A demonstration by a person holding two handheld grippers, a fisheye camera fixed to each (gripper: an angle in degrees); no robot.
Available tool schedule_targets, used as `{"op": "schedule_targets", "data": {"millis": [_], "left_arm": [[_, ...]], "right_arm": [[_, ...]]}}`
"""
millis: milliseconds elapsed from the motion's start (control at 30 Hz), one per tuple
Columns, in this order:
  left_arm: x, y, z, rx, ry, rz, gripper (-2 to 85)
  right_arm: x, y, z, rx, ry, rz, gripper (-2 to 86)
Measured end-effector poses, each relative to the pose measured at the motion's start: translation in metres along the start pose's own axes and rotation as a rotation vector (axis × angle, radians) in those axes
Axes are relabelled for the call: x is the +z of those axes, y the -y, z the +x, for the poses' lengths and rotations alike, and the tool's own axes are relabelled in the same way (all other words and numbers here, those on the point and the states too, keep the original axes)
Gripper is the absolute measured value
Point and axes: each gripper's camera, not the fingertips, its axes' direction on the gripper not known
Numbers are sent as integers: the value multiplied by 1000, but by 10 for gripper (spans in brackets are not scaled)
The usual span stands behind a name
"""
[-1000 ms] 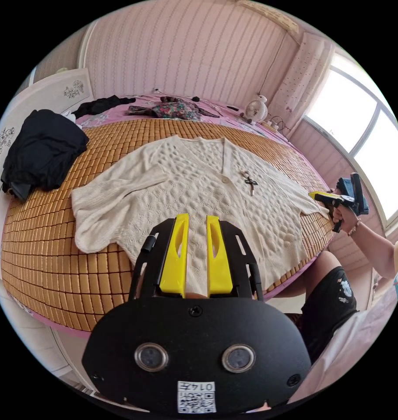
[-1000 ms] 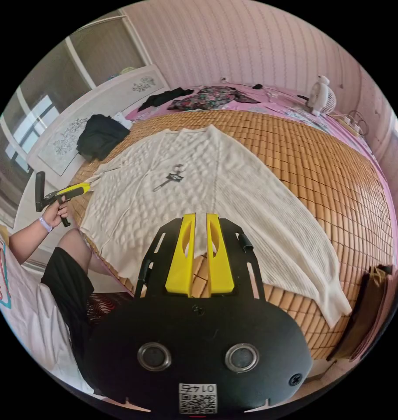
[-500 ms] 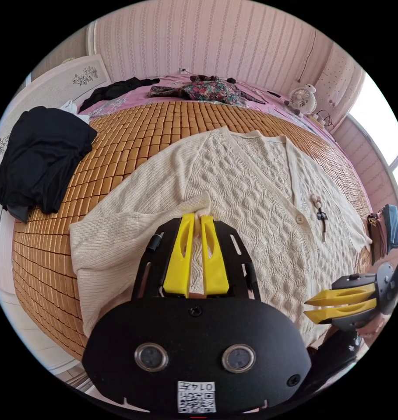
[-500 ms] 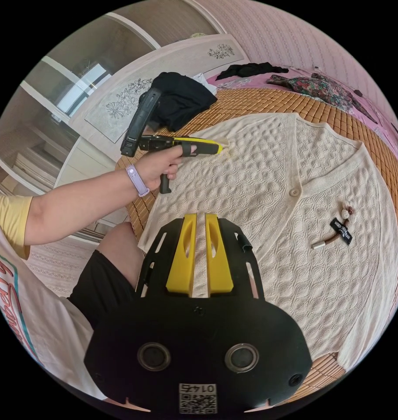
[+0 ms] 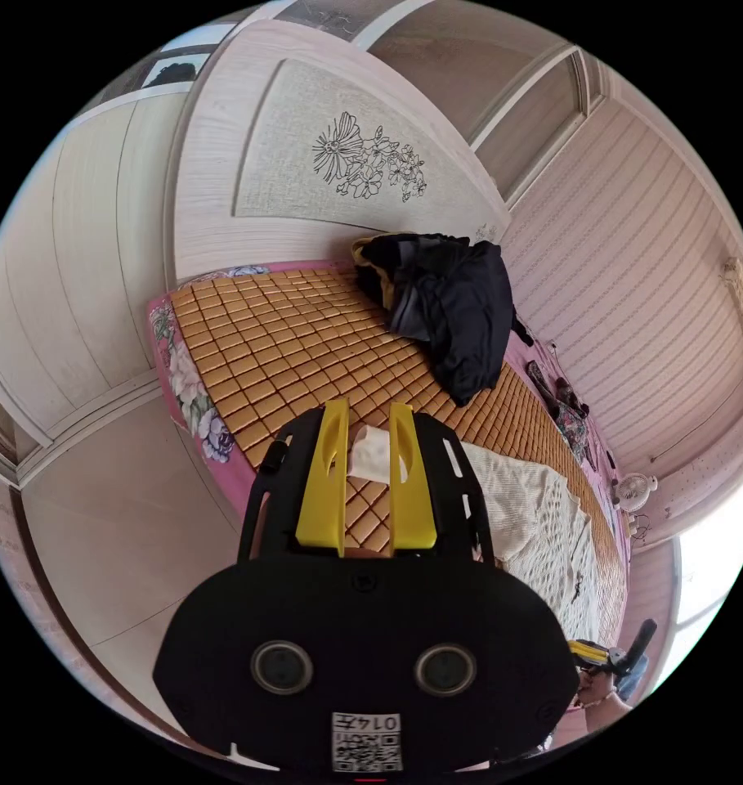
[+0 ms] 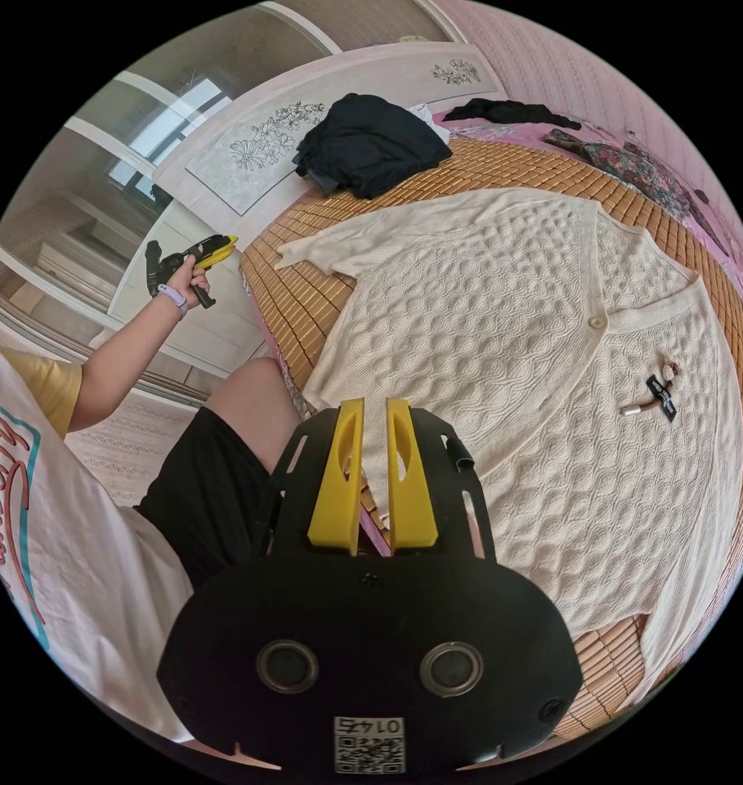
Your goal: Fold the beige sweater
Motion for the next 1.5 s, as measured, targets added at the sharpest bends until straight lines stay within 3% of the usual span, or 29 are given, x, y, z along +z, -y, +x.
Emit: {"op": "schedule_targets", "data": {"millis": [300,467,667,800,1067,1233,1500], "left_arm": [[35,-32,-28,-36,-172,-163,91],[43,-44,-18,-17,-318,-149,98],[55,-44,8,5,-295,-171,101],[63,-43,16,-9,-324,-158,94],[72,-45,23,-3,-317,-194,44],[78,-52,30,26,-322,-224,4],[85,-65,51,30,-310,-223,-6]], "right_arm": [[41,104,-90,-255,-51,-76,54],[62,181,-143,-467,-149,-126,66],[85,276,-195,-656,-202,-192,72],[126,332,-229,-683,-173,-284,80],[220,378,-298,-746,-420,-350,94],[244,375,-298,-668,-504,-385,51],[222,371,-274,-608,-417,-348,17]]}}
